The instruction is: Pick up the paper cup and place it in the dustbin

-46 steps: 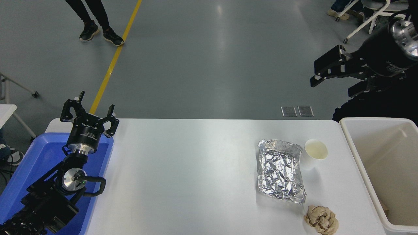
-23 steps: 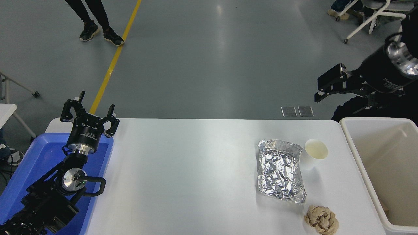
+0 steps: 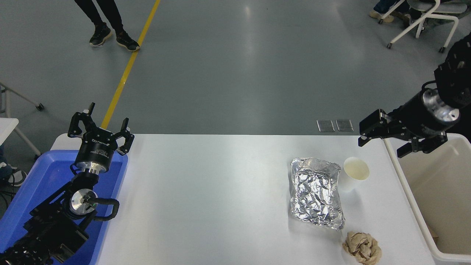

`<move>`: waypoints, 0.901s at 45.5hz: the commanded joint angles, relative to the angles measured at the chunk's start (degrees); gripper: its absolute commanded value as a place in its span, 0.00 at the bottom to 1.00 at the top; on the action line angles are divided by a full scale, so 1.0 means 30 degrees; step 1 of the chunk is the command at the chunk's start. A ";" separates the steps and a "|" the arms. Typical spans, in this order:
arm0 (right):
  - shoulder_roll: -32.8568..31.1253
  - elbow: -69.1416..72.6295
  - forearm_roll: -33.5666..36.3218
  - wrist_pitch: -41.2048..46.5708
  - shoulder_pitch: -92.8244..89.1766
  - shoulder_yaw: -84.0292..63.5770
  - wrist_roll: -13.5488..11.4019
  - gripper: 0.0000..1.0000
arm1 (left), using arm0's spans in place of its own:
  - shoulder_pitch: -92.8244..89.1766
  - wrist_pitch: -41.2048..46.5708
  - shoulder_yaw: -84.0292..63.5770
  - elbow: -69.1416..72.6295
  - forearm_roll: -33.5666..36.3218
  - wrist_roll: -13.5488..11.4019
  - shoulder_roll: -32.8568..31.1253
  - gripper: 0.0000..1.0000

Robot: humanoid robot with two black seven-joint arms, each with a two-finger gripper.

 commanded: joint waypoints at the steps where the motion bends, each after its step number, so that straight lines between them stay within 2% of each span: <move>1: 0.0478 -0.3308 0.0006 -0.1909 -0.3866 0.0124 -0.0001 1.00 | 0.0001 0.0001 0.0000 0.0009 -0.0001 0.0000 0.0000 0.98; 13: 0.0507 -0.7118 0.1499 -0.2906 -0.8027 0.1091 -0.0001 1.00 | 0.0001 0.0001 0.0000 -0.0020 -0.0001 0.0000 0.0000 0.98; 41: 0.0624 -1.1690 0.1500 -0.3755 -1.2423 0.1325 -0.0001 1.00 | 0.0030 -0.0028 -0.0029 -0.0021 -0.0001 0.0000 0.0000 0.98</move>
